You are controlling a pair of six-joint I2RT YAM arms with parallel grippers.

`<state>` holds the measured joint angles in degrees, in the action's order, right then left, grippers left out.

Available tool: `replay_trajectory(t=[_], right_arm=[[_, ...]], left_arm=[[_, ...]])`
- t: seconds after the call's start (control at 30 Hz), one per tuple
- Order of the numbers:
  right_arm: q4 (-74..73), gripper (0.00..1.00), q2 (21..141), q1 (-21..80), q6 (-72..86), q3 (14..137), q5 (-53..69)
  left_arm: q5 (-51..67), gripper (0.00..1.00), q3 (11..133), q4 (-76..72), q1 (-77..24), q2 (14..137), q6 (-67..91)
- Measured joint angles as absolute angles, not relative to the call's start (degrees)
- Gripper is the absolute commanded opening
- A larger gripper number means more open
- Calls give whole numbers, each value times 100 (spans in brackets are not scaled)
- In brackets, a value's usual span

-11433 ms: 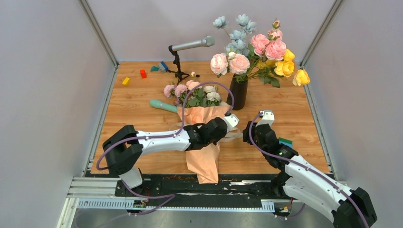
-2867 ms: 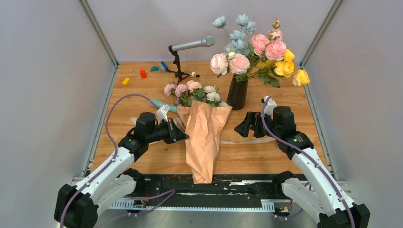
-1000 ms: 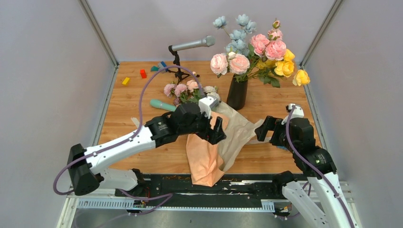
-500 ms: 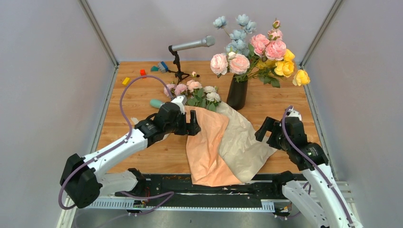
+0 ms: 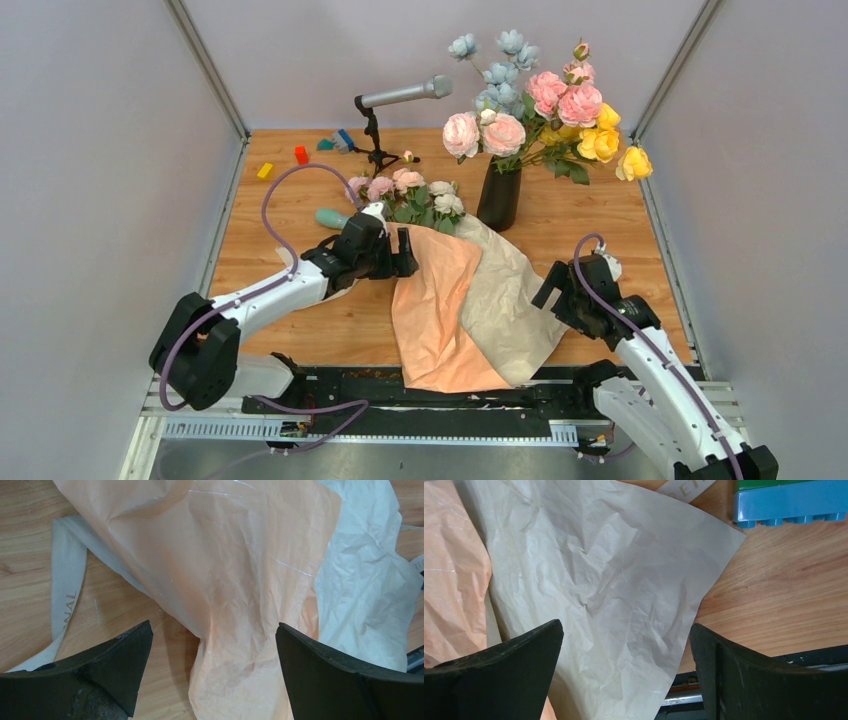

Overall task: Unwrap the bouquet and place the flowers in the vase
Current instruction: Unfold the wrapping paper at the center of the board.

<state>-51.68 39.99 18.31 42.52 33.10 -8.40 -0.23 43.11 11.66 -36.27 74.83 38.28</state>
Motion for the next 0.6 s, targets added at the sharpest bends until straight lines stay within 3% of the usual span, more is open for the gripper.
replay_trajectory(t=[0.13, 0.23, 0.4, 0.6], right_arm=[[-4965, 98, 4200, 1831, 4438, 3111, -873], [-4770, 93, 4355, 1831, 4547, 2941, -856], [-4484, 67, 4593, 1831, 4672, 2783, -847], [-4193, 55, 4952, 1796, 4692, 2766, -875]], left_arm=[[-67, 94, 4305, 991, -3594, 7736, 3828], [-121, 82, 4300, 869, -3570, 7988, 3830], [-279, 62, 4300, 775, -3551, 8252, 3787], [-401, 43, 4303, 740, -3529, 8381, 3682]])
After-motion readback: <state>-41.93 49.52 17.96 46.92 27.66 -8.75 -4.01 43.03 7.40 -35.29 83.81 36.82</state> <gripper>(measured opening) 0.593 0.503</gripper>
